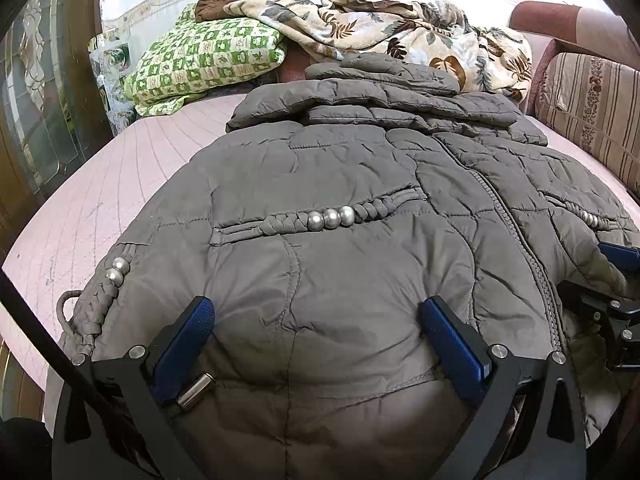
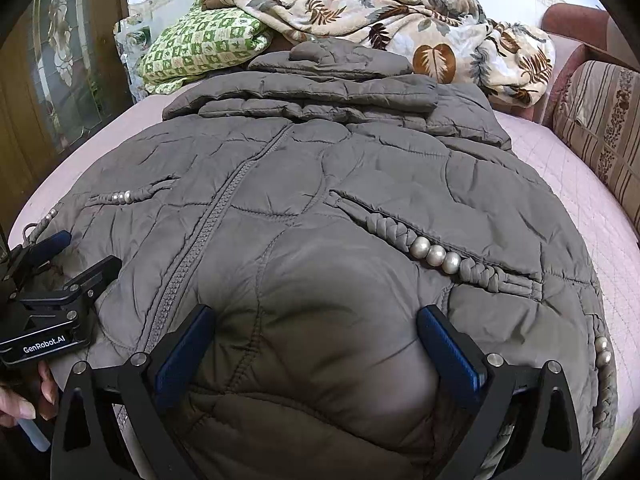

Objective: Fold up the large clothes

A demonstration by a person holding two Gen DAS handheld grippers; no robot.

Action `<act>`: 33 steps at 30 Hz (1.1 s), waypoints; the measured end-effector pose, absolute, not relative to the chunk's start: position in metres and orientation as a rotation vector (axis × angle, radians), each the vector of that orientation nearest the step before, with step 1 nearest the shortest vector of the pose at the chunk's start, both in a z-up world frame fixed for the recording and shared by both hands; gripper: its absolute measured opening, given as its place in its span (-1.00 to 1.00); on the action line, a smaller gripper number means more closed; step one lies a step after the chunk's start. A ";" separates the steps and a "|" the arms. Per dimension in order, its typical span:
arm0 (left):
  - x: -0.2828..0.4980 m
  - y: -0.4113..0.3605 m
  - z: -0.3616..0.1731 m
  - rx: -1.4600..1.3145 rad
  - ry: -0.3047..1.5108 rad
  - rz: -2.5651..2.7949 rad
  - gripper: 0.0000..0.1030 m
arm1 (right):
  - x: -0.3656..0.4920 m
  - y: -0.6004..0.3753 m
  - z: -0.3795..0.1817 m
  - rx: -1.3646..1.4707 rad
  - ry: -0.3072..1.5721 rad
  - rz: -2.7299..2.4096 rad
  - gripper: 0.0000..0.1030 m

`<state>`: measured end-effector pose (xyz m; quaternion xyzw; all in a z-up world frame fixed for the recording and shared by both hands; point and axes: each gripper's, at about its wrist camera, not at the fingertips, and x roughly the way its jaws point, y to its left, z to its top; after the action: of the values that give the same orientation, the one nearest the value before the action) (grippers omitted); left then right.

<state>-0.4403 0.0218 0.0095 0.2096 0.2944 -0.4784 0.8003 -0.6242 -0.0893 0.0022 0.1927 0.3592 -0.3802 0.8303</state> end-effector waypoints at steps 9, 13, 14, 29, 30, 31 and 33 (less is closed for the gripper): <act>-0.440 0.023 0.010 0.446 0.626 -1.026 1.00 | -0.624 -0.086 0.002 0.403 0.749 -0.816 0.99; -0.440 0.024 0.010 0.446 0.625 -1.025 1.00 | -0.625 -0.085 0.002 0.402 0.747 -0.815 0.99; -0.440 0.024 0.010 0.446 0.625 -1.025 1.00 | -0.625 -0.085 0.002 0.402 0.746 -0.815 0.99; -0.442 0.025 0.013 0.444 0.605 -1.026 1.00 | -0.626 -0.079 0.002 0.388 0.728 -0.837 0.99; -0.443 0.025 0.013 0.442 0.599 -1.027 1.00 | -0.627 -0.077 0.001 0.382 0.726 -0.836 0.99; -0.443 0.025 0.014 0.449 0.595 -1.028 1.00 | -0.627 -0.078 0.001 0.378 0.725 -0.836 0.99; -0.442 0.024 0.018 0.478 0.603 -1.034 1.00 | -0.626 -0.076 0.001 0.363 0.725 -0.838 0.99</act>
<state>-0.4424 0.0238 0.0181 0.2229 0.2813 -0.4820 0.7993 -0.6265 -0.0763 0.0009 0.1712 0.3424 -0.3956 0.8349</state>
